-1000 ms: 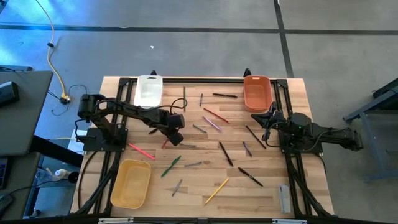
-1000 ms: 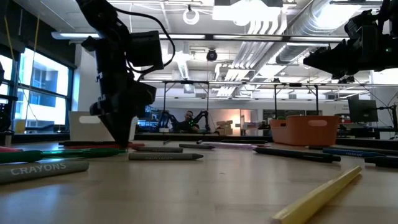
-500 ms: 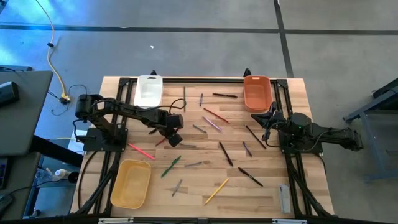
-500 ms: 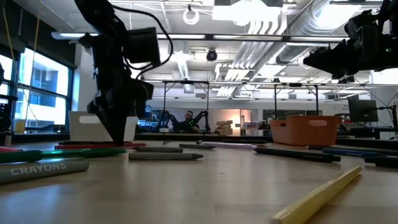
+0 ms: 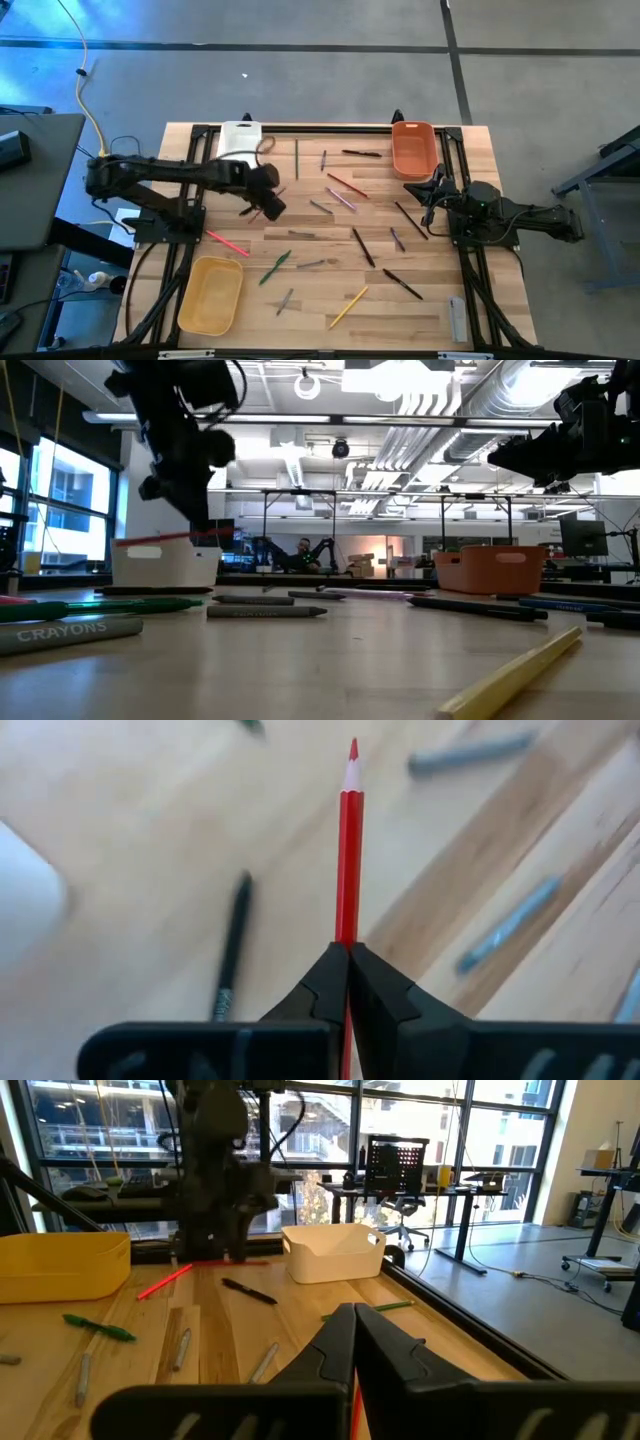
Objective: Sort crayons/erasers/pens/pencils in bins
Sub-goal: Put the bottom red pencil into the white bin
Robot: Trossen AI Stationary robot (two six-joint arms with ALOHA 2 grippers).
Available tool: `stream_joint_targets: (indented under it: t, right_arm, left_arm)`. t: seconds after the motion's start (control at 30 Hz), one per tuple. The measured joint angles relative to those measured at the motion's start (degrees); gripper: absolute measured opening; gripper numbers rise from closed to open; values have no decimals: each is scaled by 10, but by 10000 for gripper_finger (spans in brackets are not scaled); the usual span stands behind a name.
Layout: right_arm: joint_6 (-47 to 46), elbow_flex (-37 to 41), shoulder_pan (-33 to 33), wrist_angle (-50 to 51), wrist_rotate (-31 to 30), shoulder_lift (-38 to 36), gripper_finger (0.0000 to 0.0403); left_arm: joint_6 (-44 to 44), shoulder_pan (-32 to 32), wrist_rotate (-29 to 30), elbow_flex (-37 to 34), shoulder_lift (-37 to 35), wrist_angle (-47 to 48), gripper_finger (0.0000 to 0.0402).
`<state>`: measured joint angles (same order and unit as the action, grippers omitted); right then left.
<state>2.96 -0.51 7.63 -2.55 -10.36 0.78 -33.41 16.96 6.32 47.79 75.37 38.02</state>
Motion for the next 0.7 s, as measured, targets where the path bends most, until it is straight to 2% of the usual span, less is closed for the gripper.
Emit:
stream_joint_targets:
  t: [0.13,0.27,0.5,0.7]
  right_arm:
    - [0,0,0,0,0,0,0]
    - [0,0,0,0,0,0,0]
    - [0,0,0,0,0,0,0]
    - [0,0,0,0,0,0,0]
  left_arm:
    - [27,44,22,9,-49,4,1]
    - [88,100,51,46,-68,7,1]
    - [179,217,53,120,-55,9,0]
    - [213,312,46,128,-33,13,0]
